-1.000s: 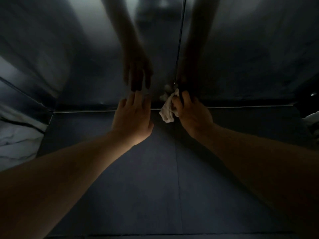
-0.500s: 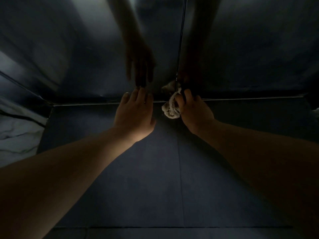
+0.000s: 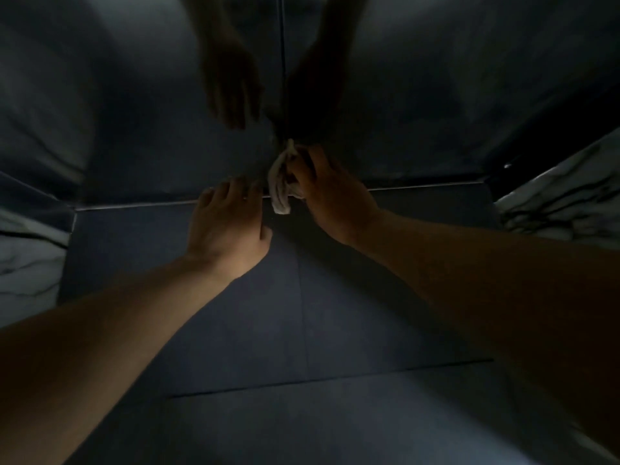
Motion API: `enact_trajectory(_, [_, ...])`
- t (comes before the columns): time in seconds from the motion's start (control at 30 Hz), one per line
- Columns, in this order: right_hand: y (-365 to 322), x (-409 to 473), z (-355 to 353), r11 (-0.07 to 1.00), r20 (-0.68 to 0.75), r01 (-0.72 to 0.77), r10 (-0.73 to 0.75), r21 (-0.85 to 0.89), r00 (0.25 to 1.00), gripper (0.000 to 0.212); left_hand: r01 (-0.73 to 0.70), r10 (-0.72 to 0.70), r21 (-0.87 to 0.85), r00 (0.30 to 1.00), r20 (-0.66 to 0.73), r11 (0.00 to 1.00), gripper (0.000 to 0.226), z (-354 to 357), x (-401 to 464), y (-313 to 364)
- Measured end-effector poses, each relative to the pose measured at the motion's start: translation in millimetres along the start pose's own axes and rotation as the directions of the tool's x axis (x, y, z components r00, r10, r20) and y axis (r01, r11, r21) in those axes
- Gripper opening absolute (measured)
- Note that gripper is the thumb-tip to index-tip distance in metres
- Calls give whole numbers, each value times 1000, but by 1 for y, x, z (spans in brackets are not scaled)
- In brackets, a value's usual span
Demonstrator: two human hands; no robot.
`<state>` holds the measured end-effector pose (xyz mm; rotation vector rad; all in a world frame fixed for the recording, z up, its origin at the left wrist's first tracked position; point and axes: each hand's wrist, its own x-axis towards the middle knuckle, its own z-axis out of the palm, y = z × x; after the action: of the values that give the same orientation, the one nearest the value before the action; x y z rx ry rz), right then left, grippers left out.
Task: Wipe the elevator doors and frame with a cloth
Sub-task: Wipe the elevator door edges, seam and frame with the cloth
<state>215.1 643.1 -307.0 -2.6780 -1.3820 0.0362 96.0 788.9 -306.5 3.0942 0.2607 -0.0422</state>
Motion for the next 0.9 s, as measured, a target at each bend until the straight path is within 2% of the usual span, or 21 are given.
enact_trajectory(0.13, [-5,-16,-56,1000,45,22,-23,21,999,54,-11,11,18,1000,24,1000,51,-55,-16,10])
enact_trajectory(0.3, [-5,-38,-152,999,54,-3,1,47,999,54,-41,39,20,995,89,999,64,-152,-31,23])
enact_trajectory(0.43, [-10,-41,-238,999,44,-43,41,33,998,51,-74,73,24,997,40,997,62,-240,-30,26])
enact_trajectory(0.6, [-19,-32,-333,1000,21,-25,25,-2,999,54,-70,71,21,997,-42,997,44,-329,-20,18])
enact_trajectory(0.7, [-19,-22,-392,1000,-15,-3,2,-31,1000,54,-69,74,56,994,-86,996,47,-381,-16,13])
enact_trajectory(0.8, [-21,-4,-476,996,-17,28,-29,-80,999,50,-64,73,63,987,-143,996,49,-462,-4,4])
enact_trajectory(0.9, [-28,12,-552,990,-49,6,-13,-140,999,55,-86,98,61,968,-232,994,53,-542,8,-6])
